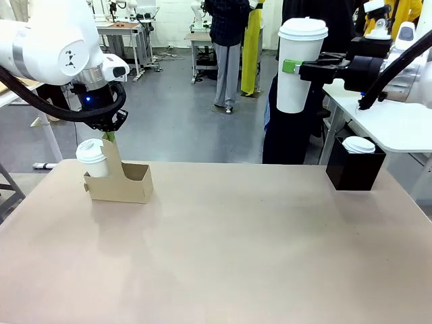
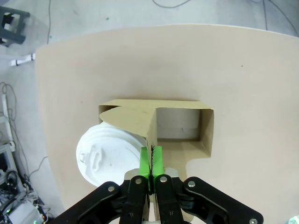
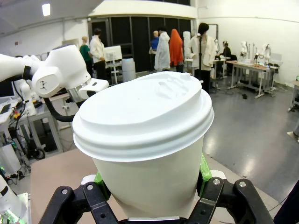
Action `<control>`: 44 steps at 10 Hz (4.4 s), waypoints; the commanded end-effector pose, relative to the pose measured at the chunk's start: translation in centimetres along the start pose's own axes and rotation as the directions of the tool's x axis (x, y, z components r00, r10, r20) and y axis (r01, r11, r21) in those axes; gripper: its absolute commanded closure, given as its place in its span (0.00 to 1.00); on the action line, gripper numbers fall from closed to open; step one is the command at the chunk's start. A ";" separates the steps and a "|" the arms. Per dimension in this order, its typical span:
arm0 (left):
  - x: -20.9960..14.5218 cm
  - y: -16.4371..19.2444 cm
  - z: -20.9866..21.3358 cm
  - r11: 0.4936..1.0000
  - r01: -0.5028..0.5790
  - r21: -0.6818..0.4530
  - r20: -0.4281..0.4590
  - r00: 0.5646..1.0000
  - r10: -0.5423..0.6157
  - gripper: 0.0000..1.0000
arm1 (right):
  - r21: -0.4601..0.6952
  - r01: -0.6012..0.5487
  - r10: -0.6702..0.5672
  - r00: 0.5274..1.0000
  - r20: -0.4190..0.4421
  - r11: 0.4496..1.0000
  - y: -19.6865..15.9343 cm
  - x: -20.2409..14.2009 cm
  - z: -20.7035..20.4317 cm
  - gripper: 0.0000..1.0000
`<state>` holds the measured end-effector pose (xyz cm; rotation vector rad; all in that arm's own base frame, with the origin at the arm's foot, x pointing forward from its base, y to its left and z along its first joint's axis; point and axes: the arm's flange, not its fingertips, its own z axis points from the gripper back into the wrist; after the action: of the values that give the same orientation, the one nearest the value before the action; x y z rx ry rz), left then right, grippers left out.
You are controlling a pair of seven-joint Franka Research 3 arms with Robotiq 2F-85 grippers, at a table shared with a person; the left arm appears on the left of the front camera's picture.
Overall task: Pour a drink into a cup and package it in a carrier.
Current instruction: Position the Cup Carrier in the center of the table, then insert the held 600 ml Paper Cup into the Cup Carrier.
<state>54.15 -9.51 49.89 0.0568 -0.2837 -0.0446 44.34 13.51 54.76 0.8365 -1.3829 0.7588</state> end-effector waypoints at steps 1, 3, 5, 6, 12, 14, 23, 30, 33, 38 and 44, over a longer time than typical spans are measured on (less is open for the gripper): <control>0.0 0.1 0.0 1.000 -0.002 0.000 0.001 1.000 0.002 1.00 | 0.002 -0.010 0.010 1.000 0.010 1.000 0.1 0.3 -0.2 0.20; 0.0 0.0 0.0 1.000 0.000 0.000 0.000 1.000 0.000 0.96 | 0.002 -0.010 0.010 1.000 0.010 1.000 0.1 0.3 -0.2 0.20; -2.1 -0.8 3.6 0.998 -0.050 -0.026 0.093 0.994 0.052 0.98 | 0.002 -0.010 0.010 1.000 0.010 1.000 0.1 0.3 -0.2 0.20; -2.8 -1.9 6.0 0.997 -0.062 -0.043 0.132 0.989 0.067 0.98 | 0.002 -0.010 0.010 1.000 0.010 1.000 0.1 0.3 -0.2 0.20; -10.6 -16.6 15.3 0.996 -0.065 -0.054 0.141 0.987 0.072 0.98 | 0.002 -0.010 0.010 1.000 0.010 1.000 0.1 0.3 -0.2 0.20; -14.1 -22.0 14.9 0.999 -0.032 -0.043 0.133 0.990 0.038 0.98 | 0.002 -0.010 0.010 1.000 0.010 1.000 0.1 0.3 -0.2 0.20; -18.5 -30.9 7.0 0.997 -0.072 -0.005 0.038 0.997 0.072 0.98 | 0.002 -0.010 0.010 1.000 0.010 1.000 0.1 0.3 -0.2 0.20; -18.3 -30.7 6.8 0.999 -0.048 -0.012 0.002 0.999 0.048 0.98 | 0.002 -0.010 0.010 1.000 0.010 1.000 0.1 0.3 -0.2 0.20; -18.3 -29.7 8.0 0.998 -0.036 -0.052 0.009 0.999 0.036 0.38 | 0.000 -0.002 0.002 1.000 -0.001 1.000 0.0 0.0 0.0 0.20; -18.4 -23.3 15.0 0.960 0.141 -0.241 0.086 0.989 -0.123 0.00 | 0.341 0.052 -0.044 0.999 -0.029 0.939 -1.6 -2.8 0.5 0.20; -20.2 -11.9 14.6 0.744 0.621 -0.246 0.392 0.766 -0.510 0.00 | 0.648 -0.020 -0.003 0.999 0.033 0.761 2.5 -10.8 -1.8 0.20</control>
<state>32.19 -21.98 59.03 -0.1919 -0.4813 -0.6555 42.29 16.35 45.19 1.3483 -1.1424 1.2220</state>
